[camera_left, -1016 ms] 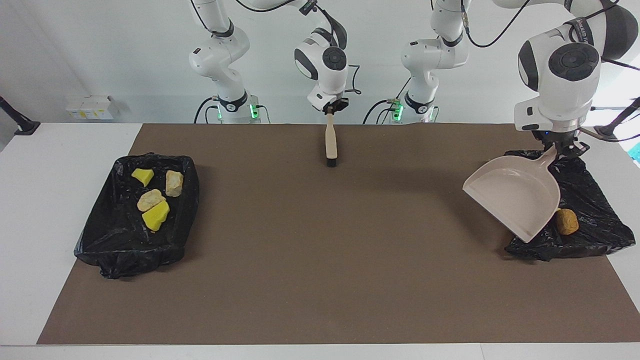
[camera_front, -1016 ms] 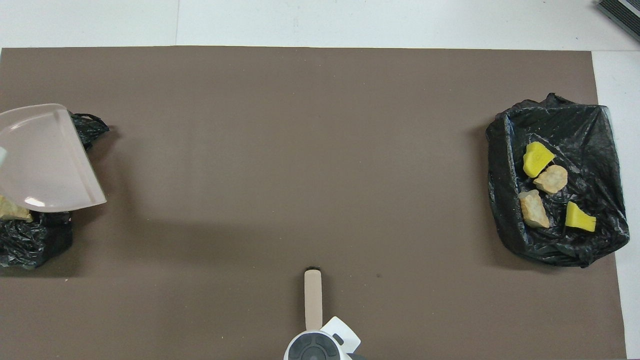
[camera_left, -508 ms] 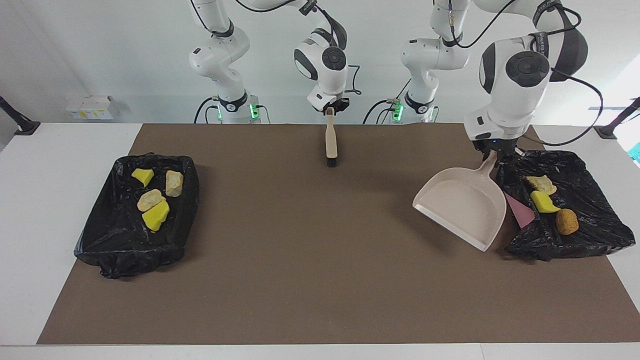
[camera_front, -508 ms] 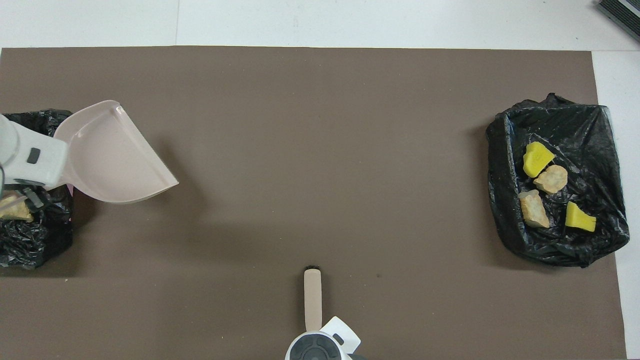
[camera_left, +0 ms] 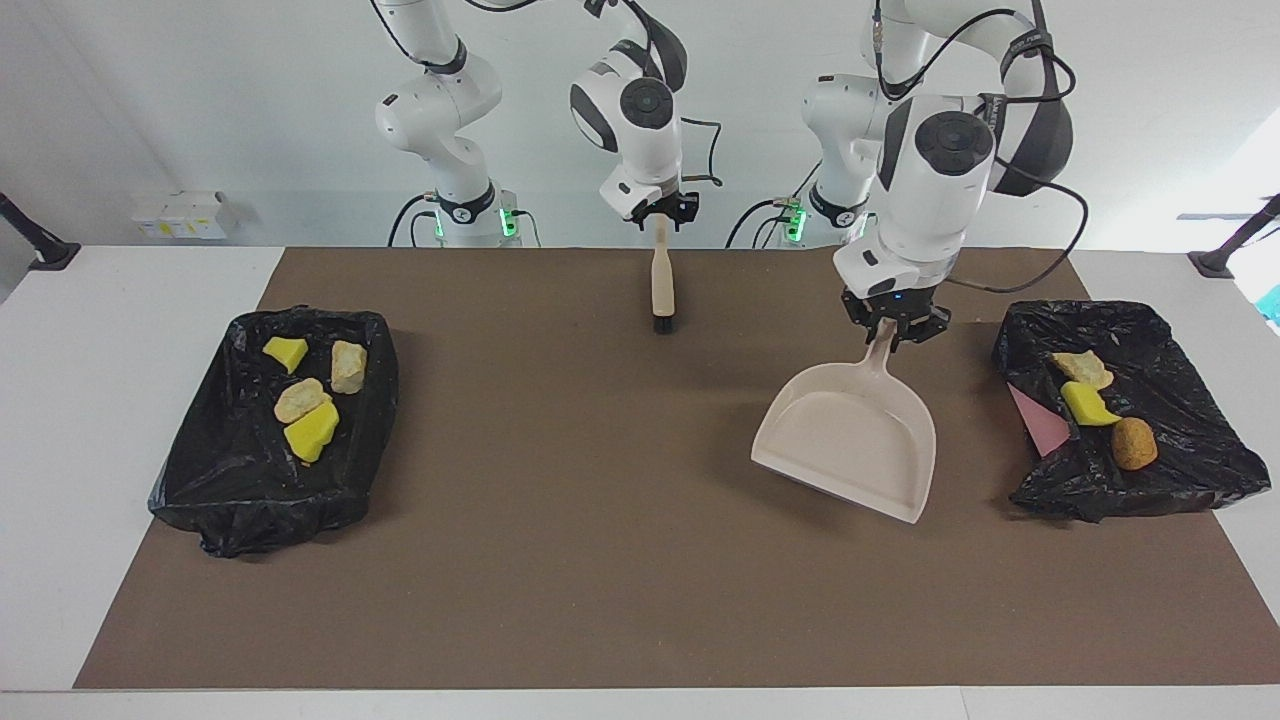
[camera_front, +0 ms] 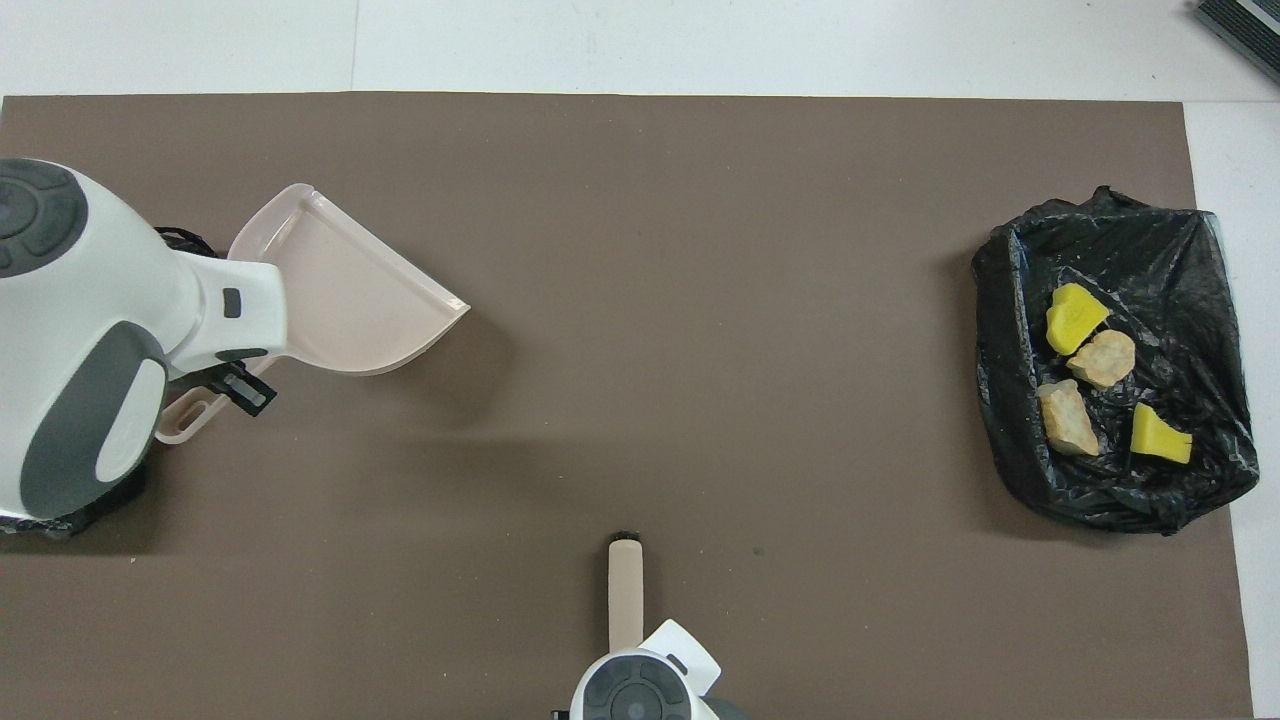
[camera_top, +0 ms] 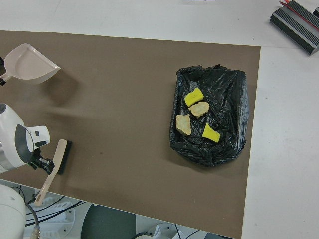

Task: Sweep and dump trash in bin
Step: 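Bring the empty dustpan back to the table center with the left gripper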

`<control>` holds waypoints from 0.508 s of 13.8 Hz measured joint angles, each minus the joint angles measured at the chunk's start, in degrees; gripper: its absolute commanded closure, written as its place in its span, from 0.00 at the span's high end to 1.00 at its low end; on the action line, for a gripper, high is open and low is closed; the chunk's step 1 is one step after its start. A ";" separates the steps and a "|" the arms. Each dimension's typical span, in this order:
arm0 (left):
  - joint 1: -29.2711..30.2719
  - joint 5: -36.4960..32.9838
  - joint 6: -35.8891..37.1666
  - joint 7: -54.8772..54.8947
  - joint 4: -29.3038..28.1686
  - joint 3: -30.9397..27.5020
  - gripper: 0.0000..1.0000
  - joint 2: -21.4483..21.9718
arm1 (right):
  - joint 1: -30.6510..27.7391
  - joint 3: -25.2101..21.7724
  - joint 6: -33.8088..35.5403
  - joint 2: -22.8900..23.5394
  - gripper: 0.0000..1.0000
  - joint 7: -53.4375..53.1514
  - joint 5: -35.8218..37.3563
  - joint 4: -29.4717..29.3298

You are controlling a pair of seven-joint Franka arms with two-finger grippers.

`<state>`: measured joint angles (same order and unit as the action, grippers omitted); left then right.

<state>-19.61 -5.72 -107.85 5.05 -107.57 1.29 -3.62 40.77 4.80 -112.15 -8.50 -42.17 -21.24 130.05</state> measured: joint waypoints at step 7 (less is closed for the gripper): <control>-11.26 7.28 -14.57 -19.60 -0.06 0.08 0.00 -9.53 | -20.34 -0.46 5.52 -0.73 1.00 5.97 12.54 -8.12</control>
<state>-30.88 1.57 -122.42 -14.55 -107.62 1.37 -13.15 20.43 4.34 -106.63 -9.23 -36.20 -8.71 121.93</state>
